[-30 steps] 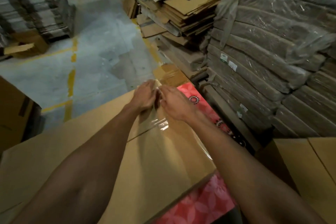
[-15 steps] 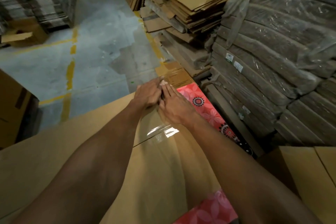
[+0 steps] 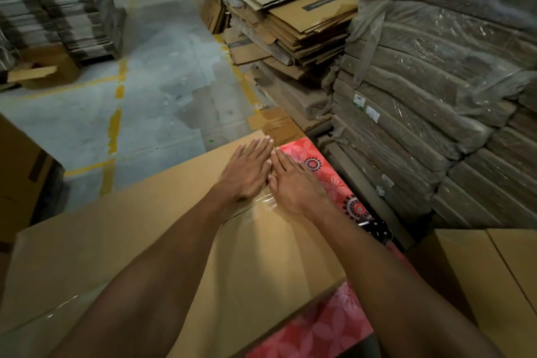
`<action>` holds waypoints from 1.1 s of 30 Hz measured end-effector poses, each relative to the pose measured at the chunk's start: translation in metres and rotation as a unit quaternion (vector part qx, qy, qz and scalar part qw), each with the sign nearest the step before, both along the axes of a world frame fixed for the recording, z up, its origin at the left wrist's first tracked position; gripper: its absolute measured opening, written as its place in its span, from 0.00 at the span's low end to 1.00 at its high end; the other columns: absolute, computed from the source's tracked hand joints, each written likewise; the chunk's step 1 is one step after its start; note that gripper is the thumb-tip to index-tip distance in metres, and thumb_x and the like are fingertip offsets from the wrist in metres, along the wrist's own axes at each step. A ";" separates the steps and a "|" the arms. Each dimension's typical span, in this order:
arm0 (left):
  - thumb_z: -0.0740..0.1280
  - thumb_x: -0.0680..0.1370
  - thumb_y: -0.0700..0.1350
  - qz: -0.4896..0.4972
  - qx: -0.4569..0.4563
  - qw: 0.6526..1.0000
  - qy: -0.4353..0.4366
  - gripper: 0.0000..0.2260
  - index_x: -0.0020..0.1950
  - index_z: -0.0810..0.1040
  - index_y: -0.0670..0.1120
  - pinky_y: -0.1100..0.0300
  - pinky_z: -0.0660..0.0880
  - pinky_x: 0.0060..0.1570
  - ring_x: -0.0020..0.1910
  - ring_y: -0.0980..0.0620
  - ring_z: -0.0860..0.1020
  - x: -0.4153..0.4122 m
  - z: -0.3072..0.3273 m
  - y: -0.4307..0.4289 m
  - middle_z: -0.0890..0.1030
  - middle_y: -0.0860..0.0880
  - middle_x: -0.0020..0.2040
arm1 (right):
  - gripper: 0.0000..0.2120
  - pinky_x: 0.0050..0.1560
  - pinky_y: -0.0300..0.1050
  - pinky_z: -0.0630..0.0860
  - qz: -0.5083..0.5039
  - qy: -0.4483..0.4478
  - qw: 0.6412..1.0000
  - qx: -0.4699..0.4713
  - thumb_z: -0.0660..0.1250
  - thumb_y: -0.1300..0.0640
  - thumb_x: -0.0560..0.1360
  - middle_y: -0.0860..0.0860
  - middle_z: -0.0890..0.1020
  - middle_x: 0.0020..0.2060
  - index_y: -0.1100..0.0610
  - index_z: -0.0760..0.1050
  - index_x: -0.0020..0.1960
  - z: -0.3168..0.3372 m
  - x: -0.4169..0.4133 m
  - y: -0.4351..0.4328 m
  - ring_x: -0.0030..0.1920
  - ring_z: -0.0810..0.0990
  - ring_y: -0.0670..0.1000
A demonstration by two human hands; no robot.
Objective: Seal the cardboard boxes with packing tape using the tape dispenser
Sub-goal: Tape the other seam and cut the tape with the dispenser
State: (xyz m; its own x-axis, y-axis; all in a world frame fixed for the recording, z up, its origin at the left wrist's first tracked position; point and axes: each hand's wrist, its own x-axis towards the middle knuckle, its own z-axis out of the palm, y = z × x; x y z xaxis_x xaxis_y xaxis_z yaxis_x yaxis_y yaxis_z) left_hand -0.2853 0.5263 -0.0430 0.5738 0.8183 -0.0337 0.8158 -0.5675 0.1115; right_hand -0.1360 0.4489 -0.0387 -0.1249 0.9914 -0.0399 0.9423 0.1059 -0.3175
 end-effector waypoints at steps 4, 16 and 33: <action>0.41 0.86 0.55 0.012 -0.002 1.000 0.012 0.26 0.83 0.41 0.51 0.48 0.44 0.80 0.82 0.53 0.43 0.000 0.001 -0.005 0.42 0.54 0.83 | 0.29 0.80 0.53 0.46 0.013 -0.019 1.000 -0.004 0.46 0.47 0.85 0.52 0.46 0.83 0.57 0.45 0.83 0.003 0.002 -0.010 0.82 0.45 0.49; 0.44 0.87 0.51 0.005 -0.002 1.000 0.002 0.25 0.84 0.44 0.48 0.46 0.45 0.79 0.82 0.51 0.45 0.021 0.003 -0.068 0.45 0.51 0.84 | 0.29 0.81 0.52 0.46 0.002 -0.043 0.999 0.011 0.45 0.46 0.84 0.50 0.46 0.82 0.56 0.45 0.82 -0.003 0.015 -0.067 0.82 0.44 0.47; 0.45 0.87 0.52 -0.020 0.006 0.999 -0.029 0.25 0.84 0.48 0.47 0.48 0.46 0.79 0.82 0.51 0.47 0.038 -0.004 -0.117 0.49 0.50 0.84 | 0.30 0.81 0.51 0.45 -0.020 -0.042 0.999 0.014 0.45 0.45 0.84 0.49 0.46 0.82 0.54 0.45 0.83 -0.002 0.030 -0.132 0.82 0.45 0.47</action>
